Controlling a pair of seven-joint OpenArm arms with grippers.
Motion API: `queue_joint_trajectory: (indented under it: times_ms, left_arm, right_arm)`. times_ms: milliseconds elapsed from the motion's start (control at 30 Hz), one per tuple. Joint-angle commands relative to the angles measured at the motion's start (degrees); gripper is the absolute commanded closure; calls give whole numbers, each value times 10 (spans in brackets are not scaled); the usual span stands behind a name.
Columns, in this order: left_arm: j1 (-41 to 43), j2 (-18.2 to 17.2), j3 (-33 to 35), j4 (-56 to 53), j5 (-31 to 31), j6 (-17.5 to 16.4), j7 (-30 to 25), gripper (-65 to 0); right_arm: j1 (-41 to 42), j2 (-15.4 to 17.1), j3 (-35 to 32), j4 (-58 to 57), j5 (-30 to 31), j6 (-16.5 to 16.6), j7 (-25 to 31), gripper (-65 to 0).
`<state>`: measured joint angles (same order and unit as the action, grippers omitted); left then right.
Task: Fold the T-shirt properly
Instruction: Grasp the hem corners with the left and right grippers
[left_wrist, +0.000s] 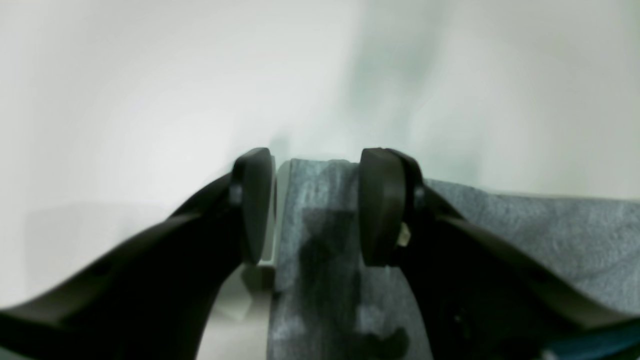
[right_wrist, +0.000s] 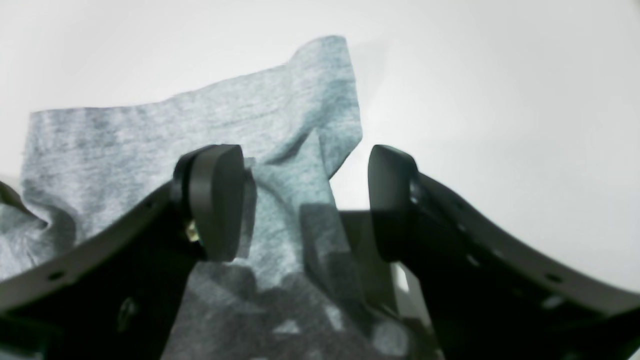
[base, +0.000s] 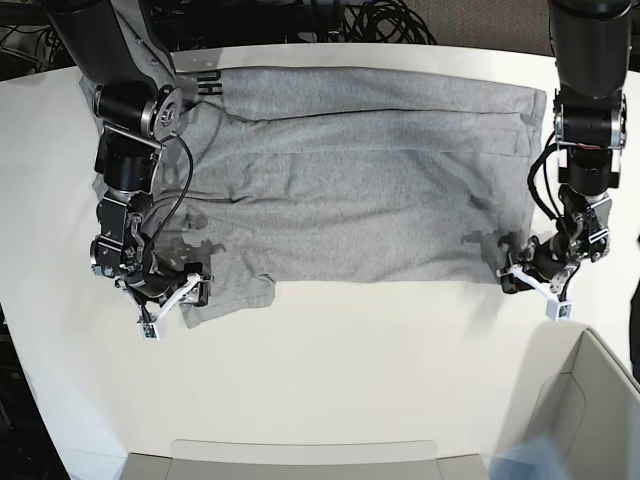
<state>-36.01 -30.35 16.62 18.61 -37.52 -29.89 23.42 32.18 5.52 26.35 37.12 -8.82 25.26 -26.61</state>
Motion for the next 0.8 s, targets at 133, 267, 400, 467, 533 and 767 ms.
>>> queue_joint_trajectory:
  times_ms: [133,267,400,467,533,767]
  left_arm:
    - [24,-4,9,-5,20,-47,74,-257]
    - [33,-4,8,-5,20,-101,92,-257]
    - [35,-1,9,-5,20,-101,94,-256]
    - [35,0,9,-5,20,-101,92,-251]
    - [35,0,9,-5,20,-101,90,-207]
    - [33,0,7,-5,20,-101,89,0]
  right_arm:
    - [14,3,-74,5,0,0,-5,-384]
    - [15,3,-83,6,2,0,-5,-384]
    - [16,2,-83,8,2,0,-5,-384]
    - [18,2,-85,8,2,0,-5,-383]
    - [20,2,-86,7,2,0,-5,-355]
    - [31,2,-83,10,3,-3,-2,-77]
